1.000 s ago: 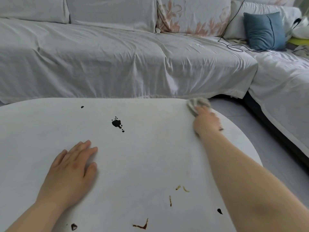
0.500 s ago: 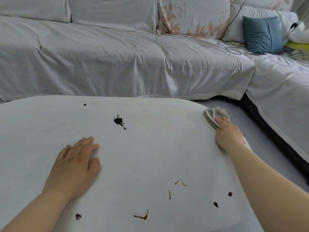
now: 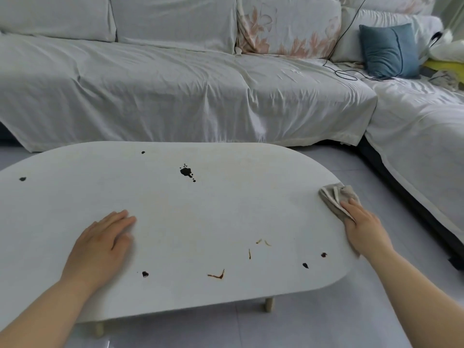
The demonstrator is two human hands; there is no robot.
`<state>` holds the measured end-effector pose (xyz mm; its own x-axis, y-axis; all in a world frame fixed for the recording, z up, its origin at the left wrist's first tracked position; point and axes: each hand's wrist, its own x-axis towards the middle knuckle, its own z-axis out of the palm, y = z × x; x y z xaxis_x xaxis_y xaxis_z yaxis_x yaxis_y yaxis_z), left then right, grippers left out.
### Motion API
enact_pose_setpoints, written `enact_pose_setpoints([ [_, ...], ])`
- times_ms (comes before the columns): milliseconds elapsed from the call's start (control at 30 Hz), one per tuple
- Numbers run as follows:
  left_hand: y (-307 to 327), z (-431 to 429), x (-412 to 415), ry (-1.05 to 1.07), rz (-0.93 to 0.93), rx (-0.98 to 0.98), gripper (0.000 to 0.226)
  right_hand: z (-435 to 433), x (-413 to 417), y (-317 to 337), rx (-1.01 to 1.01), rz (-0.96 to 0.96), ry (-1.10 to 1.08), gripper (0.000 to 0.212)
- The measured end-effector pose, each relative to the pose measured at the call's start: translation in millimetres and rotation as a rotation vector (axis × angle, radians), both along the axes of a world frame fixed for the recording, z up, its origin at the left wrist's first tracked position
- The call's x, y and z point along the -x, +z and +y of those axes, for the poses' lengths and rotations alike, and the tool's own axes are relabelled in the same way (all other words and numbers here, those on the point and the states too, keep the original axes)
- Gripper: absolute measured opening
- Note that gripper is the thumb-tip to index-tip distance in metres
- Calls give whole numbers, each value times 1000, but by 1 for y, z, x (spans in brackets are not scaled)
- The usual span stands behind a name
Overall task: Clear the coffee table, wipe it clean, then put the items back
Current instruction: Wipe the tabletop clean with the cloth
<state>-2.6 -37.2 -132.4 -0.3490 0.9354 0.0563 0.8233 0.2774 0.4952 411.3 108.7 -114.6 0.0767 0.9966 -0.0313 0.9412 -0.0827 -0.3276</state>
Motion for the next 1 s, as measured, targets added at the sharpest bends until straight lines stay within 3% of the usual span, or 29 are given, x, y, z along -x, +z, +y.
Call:
enact_pose_setpoints([
  [133,-2,-34,-14,-4,38,1,37,-23,38,-4,-47,-35,-7,47],
  [333,-3,-53,-32,-1,95,44,42,-60,90,-14,-47,-31,543,49],
  [400,-2,-52,-33,10,106,53,42,-42,62,-10,-19,-22,439,49],
  [500,-3,-50,-33,16,129,61,43,-25,21,-4,-28,18,68,44],
  [600,-3,-50,-34,32,138,50,41,-32,32,-7,-44,-56,-42,44],
  [667,-2,-51,-36,42,140,38,46,-47,63,-6,-69,-45,53,47],
  [833,-2,-52,-37,35,132,50,39,-119,130,-10,-268,-72,591,54],
  [933,-1,-52,-37,29,127,61,41,-110,101,-5,-193,-67,666,47],
  [1000,0,-52,-38,34,125,60,40,-93,63,-6,-145,-54,521,48],
])
